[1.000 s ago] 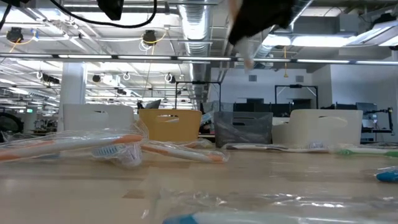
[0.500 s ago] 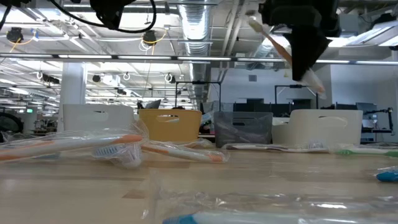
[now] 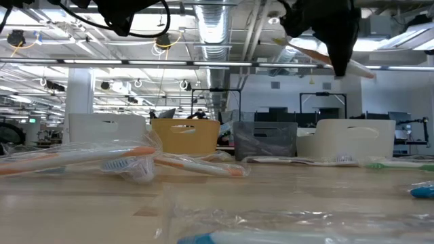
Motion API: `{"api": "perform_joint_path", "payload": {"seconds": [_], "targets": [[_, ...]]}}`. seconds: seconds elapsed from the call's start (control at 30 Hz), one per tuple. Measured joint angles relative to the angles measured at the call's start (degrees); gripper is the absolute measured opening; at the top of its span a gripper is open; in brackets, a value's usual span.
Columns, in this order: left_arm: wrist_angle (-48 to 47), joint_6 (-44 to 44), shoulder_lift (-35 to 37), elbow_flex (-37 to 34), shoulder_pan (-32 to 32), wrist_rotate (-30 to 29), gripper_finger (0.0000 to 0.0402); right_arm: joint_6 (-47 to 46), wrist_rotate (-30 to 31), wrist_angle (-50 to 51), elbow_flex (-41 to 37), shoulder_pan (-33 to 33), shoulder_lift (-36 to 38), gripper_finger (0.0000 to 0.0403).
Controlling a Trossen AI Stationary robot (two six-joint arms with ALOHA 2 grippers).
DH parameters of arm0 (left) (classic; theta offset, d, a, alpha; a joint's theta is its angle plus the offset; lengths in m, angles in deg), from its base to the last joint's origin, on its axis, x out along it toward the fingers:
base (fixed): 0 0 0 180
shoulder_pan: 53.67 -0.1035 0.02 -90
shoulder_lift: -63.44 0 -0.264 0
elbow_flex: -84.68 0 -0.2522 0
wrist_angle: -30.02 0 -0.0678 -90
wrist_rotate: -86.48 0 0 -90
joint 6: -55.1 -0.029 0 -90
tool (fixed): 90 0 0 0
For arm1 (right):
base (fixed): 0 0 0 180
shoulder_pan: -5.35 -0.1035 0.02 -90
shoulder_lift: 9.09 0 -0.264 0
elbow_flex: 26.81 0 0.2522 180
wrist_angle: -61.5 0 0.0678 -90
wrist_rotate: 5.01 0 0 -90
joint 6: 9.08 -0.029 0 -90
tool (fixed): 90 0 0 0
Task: Pick & Place Toothbrushes
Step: Put the orange toothbrush into the right white bin
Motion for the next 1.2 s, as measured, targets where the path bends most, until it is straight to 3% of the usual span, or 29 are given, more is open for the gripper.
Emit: {"api": "perform_joint_path", "payload": {"seconds": [0.17, 0.4, 0.57, 0.83, 1.2], "targets": [[-0.21, 1.77, 0.00, 0.00, 0.00, 0.00, 0.0210, 7.66, -4.79, 1.43, -0.06, 6.71, -0.01, 0.0020], [-1.67, 3.00, 0.00, 0.00, 0.00, 0.00, 0.0209, 16.83, -5.93, 1.22, -1.46, 12.45, 2.51, 0.0020], [-3.34, 3.91, 0.00, 0.00, 0.00, 0.00, 0.0209, 17.44, -6.01, -0.35, -6.97, 17.31, 9.14, 0.0021], [-3.65, 4.40, 0.00, 0.00, 0.00, 0.01, 0.0209, 16.78, -12.25, -12.48, -20.45, 23.71, 19.94, 0.0020], [-3.67, 4.40, 0.00, 0.00, -1.44, 0.02, 0.0209, 21.16, -17.71, -17.16, -22.59, 29.74, 19.08, 0.0021]]}}
